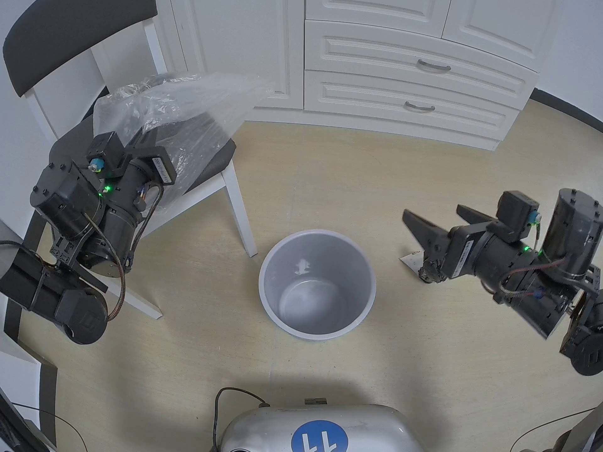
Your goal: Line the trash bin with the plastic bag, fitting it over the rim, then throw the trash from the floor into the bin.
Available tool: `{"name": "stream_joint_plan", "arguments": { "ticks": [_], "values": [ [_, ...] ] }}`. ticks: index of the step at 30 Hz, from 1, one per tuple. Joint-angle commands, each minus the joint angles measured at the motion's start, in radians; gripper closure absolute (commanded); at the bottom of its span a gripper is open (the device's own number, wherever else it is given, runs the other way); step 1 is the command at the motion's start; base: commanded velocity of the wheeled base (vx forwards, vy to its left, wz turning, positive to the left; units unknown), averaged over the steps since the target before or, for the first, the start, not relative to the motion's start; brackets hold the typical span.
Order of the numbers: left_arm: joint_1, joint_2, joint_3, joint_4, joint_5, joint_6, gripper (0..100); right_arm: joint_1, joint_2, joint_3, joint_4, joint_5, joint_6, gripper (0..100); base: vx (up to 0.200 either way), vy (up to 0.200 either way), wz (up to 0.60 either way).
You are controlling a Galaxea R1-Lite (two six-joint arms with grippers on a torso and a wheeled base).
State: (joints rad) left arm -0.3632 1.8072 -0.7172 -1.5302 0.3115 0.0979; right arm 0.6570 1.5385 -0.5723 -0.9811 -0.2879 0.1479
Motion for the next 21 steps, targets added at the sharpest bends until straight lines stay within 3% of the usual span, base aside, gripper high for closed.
{"name": "stream_joint_plan", "arguments": {
  "ticks": [1, 9, 18, 21],
  "values": [
    [-0.054, -0.023, -0.031, -0.001, 0.017, -0.010, 100, 0.070, 0.078, 0.016, -0.030, -0.017, 0.004, 0, 0.000, 0.000, 0.00],
    [-0.108, -0.062, -0.048, -0.001, 0.046, -0.010, 100, 0.125, 0.143, 0.020, -0.061, -0.030, 0.024, 0, 0.000, 0.000, 0.00],
    [-0.164, -0.128, -0.044, -0.001, 0.055, -0.010, 100, 0.194, 0.184, -0.061, -0.062, -0.037, 0.185, 0, 0.000, 0.000, 0.00],
    [-0.186, -0.151, -0.042, -0.001, 0.058, -0.014, 100, 0.200, 0.201, -0.118, -0.054, -0.039, 0.276, 0, 0.000, 0.000, 0.00]
  ]
}}
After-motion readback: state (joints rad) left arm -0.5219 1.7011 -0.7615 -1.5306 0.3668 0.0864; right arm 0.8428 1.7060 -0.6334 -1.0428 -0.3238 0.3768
